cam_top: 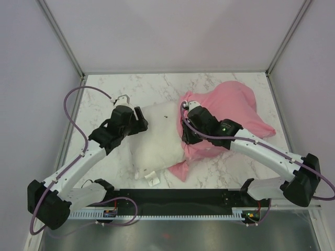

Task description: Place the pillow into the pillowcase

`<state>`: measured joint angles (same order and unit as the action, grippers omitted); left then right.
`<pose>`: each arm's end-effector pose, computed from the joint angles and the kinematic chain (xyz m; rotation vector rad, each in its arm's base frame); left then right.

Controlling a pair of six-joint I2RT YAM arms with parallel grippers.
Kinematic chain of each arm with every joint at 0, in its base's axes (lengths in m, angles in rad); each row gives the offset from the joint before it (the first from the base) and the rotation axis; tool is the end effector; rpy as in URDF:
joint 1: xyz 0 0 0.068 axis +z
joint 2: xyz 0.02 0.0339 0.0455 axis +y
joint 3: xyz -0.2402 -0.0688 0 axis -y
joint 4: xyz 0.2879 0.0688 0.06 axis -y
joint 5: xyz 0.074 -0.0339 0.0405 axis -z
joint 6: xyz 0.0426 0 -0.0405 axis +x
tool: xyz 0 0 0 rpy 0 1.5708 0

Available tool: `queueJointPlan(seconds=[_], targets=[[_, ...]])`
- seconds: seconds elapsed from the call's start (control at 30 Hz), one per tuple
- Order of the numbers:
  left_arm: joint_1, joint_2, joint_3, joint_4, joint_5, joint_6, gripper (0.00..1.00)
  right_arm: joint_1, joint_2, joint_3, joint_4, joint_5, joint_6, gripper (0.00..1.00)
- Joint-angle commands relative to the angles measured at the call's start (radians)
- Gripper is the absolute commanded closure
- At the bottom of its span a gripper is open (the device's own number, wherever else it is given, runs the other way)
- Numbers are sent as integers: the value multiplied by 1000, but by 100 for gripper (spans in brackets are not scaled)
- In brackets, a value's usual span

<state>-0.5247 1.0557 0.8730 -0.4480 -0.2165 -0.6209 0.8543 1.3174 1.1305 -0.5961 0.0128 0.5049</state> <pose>0.2547 -0.1369 0.2611 -0.2282 2.2024 -0.4068 0.2214 0.2534 0.2692 -0.4192 2.4123 0.6274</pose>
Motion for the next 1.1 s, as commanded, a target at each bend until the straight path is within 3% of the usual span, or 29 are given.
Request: queueJointPlan(seconds=[0.0, 0.03, 0.13, 0.3, 0.47, 0.67, 0.9, 1.07], targets=[[5, 3, -14, 17, -78, 21, 22, -1, -82, 70, -201, 329, -95, 67], [5, 13, -23, 37, -73, 17, 21, 0, -95, 83, -209, 340, -100, 54], [5, 55, -51, 89, -34, 9, 19, -3, -121, 167, -228, 374, -124, 40], [-1, 66, -133, 202, 42, -16, 20, -12, 10, 390, -255, 429, -173, 32], [-43, 23, -230, 278, 39, -43, 21, -12, 204, 610, -275, 484, -250, 29], [-126, -29, -339, 365, -21, -97, 23, -12, 561, 921, -378, 587, -299, 29], [-178, -31, -381, 376, -76, -112, 23, -12, 695, 928, -475, 783, -289, 30], [-202, -36, -378, 377, -101, -109, 23, -15, 726, 894, -499, 945, -286, 38]])
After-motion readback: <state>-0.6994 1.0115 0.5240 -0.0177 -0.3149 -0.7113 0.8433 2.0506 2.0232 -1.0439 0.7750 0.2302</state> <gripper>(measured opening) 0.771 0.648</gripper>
